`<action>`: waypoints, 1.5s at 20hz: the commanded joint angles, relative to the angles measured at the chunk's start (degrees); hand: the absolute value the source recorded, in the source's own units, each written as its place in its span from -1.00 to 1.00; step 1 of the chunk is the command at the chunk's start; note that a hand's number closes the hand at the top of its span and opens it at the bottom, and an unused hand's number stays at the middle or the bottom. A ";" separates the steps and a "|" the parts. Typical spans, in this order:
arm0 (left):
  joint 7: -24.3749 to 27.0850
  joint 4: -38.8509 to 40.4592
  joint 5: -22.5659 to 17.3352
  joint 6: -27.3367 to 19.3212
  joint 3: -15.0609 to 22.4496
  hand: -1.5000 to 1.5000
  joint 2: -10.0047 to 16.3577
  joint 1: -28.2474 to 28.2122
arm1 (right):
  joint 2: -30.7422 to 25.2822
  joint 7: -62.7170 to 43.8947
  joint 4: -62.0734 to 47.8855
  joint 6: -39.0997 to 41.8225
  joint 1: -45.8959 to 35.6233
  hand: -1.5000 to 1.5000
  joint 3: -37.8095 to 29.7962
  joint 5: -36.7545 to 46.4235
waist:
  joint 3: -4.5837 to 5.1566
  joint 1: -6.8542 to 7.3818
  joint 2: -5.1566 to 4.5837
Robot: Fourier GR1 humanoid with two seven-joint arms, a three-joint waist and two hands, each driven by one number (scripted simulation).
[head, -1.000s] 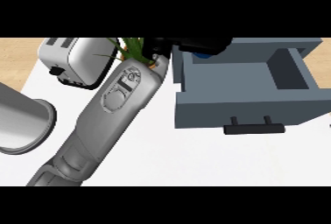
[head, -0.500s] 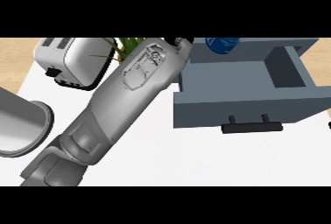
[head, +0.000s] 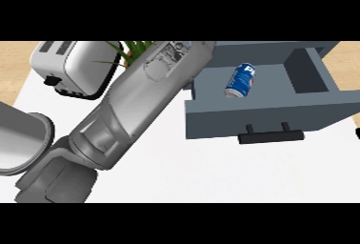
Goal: Pick up the can, place it into the drawer and close the drawer
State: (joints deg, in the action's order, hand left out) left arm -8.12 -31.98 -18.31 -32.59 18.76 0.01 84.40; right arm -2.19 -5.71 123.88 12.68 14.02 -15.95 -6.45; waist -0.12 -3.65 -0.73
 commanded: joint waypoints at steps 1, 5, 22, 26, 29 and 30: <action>1.56 3.28 -3.61 0.37 3.05 1.00 -0.01 0.45 | 0.79 -2.50 -0.72 -2.48 -3.72 -1.00 2.19 2.77 | 0.01 -0.20 -0.21; 2.48 6.91 -5.05 0.51 3.81 1.00 -0.01 3.08 | -0.07 -1.52 -1.06 -0.66 -2.47 -1.00 1.31 1.27 | -0.03 -0.83 -0.26; 10.71 10.13 -8.98 -5.82 15.83 1.00 -0.01 -2.71 | -1.78 -2.52 -3.73 -1.47 -8.08 -1.00 0.35 0.74 | -0.05 -2.94 -0.87; 8.31 10.34 -10.34 -7.16 16.66 -1.00 -0.01 -1.35 | -2.00 -3.81 -0.78 -1.38 -7.61 -1.00 0.90 0.82 | -0.02 -2.87 -0.58; 9.88 13.18 -10.78 -7.61 16.07 -1.00 -0.01 -1.33 | -1.38 -2.86 -2.14 -1.32 -7.54 -1.00 1.65 1.43 | -0.02 -2.93 -0.92; 9.56 12.78 -11.56 -8.96 15.94 -1.00 -0.01 -1.15 | -2.01 -2.69 -0.78 -0.17 -6.76 -1.00 1.25 0.11 | -0.06 -4.51 -1.14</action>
State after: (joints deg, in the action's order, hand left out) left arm 1.67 -20.05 -28.78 -39.66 34.24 0.02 82.96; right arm -3.62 -7.83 121.65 11.62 6.75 -14.80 -5.56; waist -0.17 -7.03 -1.70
